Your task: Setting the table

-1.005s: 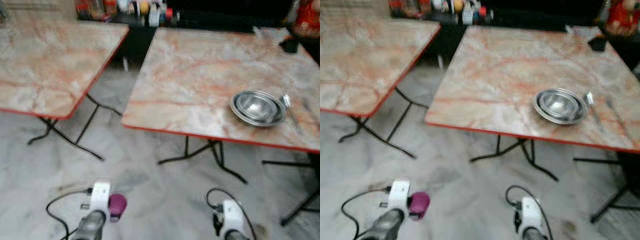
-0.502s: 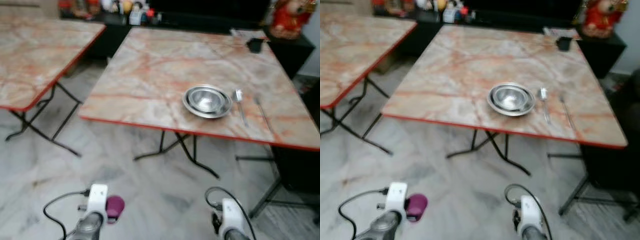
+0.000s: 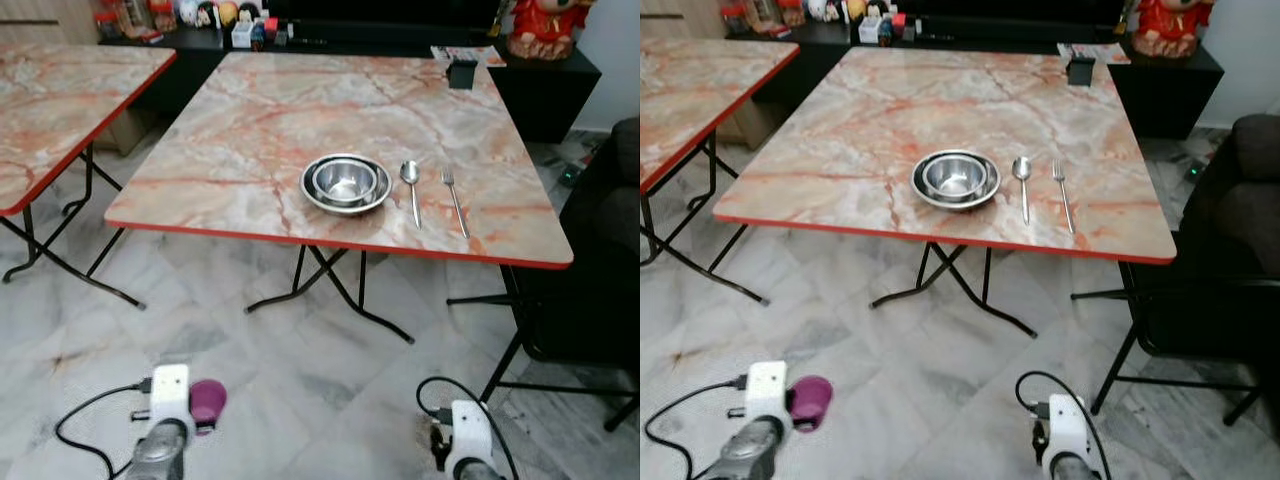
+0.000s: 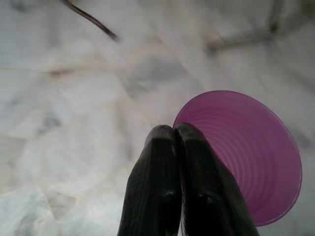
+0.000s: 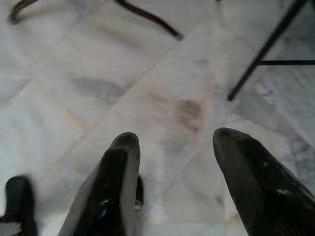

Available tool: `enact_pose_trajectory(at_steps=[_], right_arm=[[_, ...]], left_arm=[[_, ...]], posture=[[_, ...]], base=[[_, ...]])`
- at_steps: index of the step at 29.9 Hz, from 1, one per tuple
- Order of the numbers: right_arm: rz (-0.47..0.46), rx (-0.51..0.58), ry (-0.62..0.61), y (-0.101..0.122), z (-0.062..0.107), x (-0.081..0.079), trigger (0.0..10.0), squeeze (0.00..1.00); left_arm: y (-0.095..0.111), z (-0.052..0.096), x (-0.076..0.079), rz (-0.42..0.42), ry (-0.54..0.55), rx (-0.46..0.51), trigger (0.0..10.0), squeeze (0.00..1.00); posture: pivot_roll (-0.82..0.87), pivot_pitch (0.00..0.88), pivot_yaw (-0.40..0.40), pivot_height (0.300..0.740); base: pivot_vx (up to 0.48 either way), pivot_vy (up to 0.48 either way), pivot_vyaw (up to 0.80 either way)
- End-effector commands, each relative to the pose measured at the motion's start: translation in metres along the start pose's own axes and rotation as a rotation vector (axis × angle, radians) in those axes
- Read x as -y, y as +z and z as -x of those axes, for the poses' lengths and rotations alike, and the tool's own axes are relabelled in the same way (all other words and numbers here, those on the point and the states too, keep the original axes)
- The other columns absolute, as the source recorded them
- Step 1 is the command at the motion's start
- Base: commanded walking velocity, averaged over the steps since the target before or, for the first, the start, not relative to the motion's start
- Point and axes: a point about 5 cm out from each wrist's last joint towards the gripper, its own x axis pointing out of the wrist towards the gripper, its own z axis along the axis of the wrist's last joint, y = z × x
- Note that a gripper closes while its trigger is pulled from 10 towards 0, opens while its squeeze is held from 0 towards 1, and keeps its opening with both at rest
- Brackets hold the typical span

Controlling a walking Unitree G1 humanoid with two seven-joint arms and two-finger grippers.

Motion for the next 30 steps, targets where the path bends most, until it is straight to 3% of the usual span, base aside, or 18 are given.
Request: enact_pose_trajectory(at_steps=[1,7,10,17,19,25,28,29,30], right_arm=[[0.002,-0.007,0.000,-0.002,0.001,0.002,10.0,0.00],[0.010,-0.008,0.003,-0.002,0.000,0.002,10.0,0.00],[0.009,-0.002,0.005,0.002,-0.001,0.001,10.0,0.00],[0.009,-0.005,0.004,0.001,-0.001,0.001,10.0,0.00],[0.009,-0.010,0.000,0.000,0.000,0.002,10.0,0.00],[0.011,-0.013,0.000,-0.001,0.000,0.002,10.0,0.00],[0.016,-0.018,0.002,-0.002,0.000,0.003,10.0,0.00],[0.019,-0.019,0.006,-0.002,0.000,0.002,10.0,0.00],[0.019,-0.019,0.008,-0.001,0.000,0.001,10.0,0.00]], left_arm=[[0.015,-0.003,-0.011,0.037,0.060,0.081,10.0,0.00],[0.029,-0.005,-0.015,0.065,0.091,0.159,10.0,0.00],[0.049,-0.008,-0.007,0.059,0.064,0.253,10.0,0.00],[0.061,-0.007,-0.009,0.074,0.095,0.324,10.0,0.00],[0.077,-0.005,-0.015,0.099,0.151,0.429,10.0,0.00],[0.081,-0.003,-0.017,0.095,0.166,0.457,10.0,0.00],[0.158,0.021,-0.031,0.038,0.297,0.852,10.0,0.00],[0.195,0.040,-0.033,-0.020,0.340,1.028,10.0,0.00],[0.209,0.048,-0.034,-0.033,0.368,1.087,10.0,0.00]], posture=[[0.01,0.115,-0.020,0.740],[0.02,0.114,-0.025,0.740],[0.02,0.114,-0.024,0.740],[0.01,0.114,-0.022,0.740],[0.02,0.114,-0.023,0.740],[0.01,0.117,-0.022,0.740],[0.03,0.122,-0.028,0.740],[0.03,0.122,-0.028,0.740],[0.03,0.121,-0.028,0.740]], base=[[0.000,0.000,0.00],[0.162,0.000,0.00],[0.316,0.000,0.00],[0.320,0.000,0.00],[0.321,0.000,0.00],[0.318,0.000,0.00],[0.280,0.000,0.00],[0.285,0.000,0.00],[0.262,0.000,0.00]])
